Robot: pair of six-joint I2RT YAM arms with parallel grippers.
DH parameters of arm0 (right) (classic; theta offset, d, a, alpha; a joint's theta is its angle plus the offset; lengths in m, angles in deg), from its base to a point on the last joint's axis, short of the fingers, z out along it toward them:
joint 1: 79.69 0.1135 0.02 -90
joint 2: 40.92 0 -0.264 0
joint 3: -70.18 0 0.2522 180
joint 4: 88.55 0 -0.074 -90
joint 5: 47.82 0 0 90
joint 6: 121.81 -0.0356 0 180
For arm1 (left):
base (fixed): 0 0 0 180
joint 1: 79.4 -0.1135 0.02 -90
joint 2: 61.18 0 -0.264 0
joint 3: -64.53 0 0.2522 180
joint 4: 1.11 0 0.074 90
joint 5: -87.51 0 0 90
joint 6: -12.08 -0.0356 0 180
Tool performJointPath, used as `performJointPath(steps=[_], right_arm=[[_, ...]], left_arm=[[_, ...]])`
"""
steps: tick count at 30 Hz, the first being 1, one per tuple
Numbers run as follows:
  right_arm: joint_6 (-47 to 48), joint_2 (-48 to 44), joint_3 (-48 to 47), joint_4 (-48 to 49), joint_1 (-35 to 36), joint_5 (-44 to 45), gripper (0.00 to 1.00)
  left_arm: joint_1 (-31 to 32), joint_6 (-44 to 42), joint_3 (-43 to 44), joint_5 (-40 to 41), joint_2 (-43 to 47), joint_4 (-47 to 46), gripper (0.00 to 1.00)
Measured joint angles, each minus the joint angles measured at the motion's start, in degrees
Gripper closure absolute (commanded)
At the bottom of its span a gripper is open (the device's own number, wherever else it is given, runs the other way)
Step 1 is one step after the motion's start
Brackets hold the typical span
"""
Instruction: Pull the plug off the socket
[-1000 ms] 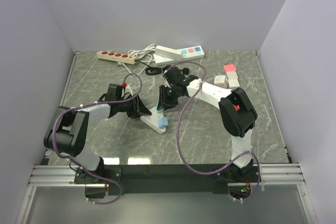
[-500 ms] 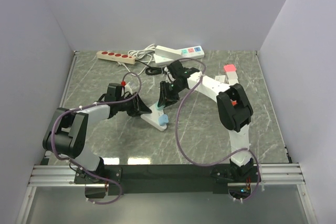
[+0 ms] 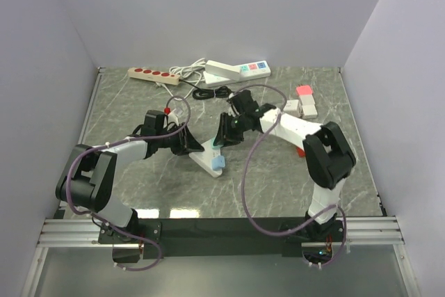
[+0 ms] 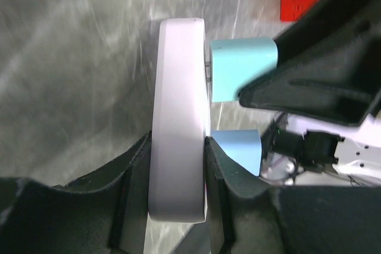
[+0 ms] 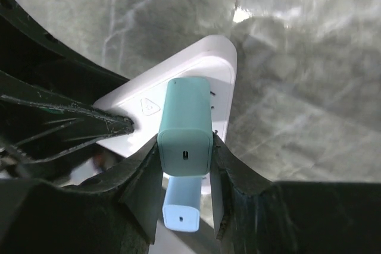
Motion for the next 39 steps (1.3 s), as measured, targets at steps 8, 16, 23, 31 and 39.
performJointPath(steps=[8, 16, 23, 31, 39], right_arm=[[-5.03, -5.88, 5.81, 3.56, 5.07, 9.92, 1.00], [6.95, -4.22, -14.01, -9.07, -7.61, 0.68, 1.00], [6.14, -4.87, -6.91, -8.07, -19.28, 10.25, 1.00], [0.39, -4.87, 3.21, -9.79, -21.99, 23.26, 1.00], [-1.09, -4.85, 3.65, -9.90, -26.64, 28.41, 0.61]], left_arm=[[-0.24, -1.29, 0.31, -1.25, 0.07, 5.51, 0.99], [-0.96, -1.31, 0.24, 0.15, 0.22, 7.15, 0.99], [-0.96, -1.14, 0.04, 0.35, 0.44, 7.04, 0.99], [-0.96, -1.33, 0.04, 0.74, 0.98, 7.93, 0.99], [-0.96, -1.33, 0.04, 0.72, 0.98, 7.96, 0.99]])
